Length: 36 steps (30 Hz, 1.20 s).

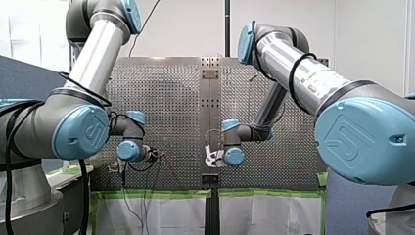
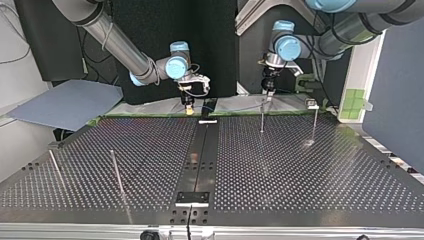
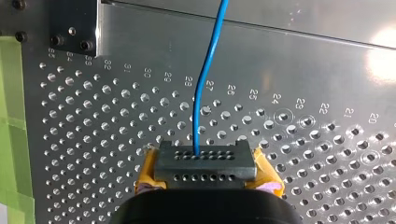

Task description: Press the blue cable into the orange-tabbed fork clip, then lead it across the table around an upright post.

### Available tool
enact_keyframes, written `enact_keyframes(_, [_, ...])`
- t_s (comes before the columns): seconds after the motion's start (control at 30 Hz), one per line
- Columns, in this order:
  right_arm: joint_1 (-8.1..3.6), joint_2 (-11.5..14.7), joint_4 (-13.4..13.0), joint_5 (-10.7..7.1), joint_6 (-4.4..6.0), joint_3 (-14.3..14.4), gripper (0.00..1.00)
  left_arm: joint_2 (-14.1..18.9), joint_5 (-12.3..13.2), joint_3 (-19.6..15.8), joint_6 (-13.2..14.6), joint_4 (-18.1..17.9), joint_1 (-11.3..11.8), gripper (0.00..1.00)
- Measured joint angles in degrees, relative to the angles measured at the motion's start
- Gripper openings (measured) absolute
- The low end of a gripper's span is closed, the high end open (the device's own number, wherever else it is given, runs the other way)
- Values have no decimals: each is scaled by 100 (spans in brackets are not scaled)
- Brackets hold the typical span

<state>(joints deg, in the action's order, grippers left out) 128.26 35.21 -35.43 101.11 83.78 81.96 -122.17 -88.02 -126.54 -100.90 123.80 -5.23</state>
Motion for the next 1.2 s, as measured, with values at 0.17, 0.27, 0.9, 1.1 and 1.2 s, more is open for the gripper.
enact_keyframes(0.17, [-2, 1, 2, -25, 0, 1, 0, -194, -11, 0, -23, -183, -23, 100])
enact_keyframes(0.27, [-4, 1, 3, -37, 0, 1, 0, -298, -42, 0, -22, -259, -25, 100])
enact_keyframes(0.9, [-15, 0, -17, -133, 106, 0, 0, -348, -90, 1, -20, -384, -34, 100])
enact_keyframes(1.1, [-17, 0, -15, -157, 122, 1, 0, -350, -88, 0, -11, -369, -43, 100])
enact_keyframes(1.2, [-18, 0, -9, -160, 128, 0, 0, -350, -88, 0, -11, -362, -48, 100])
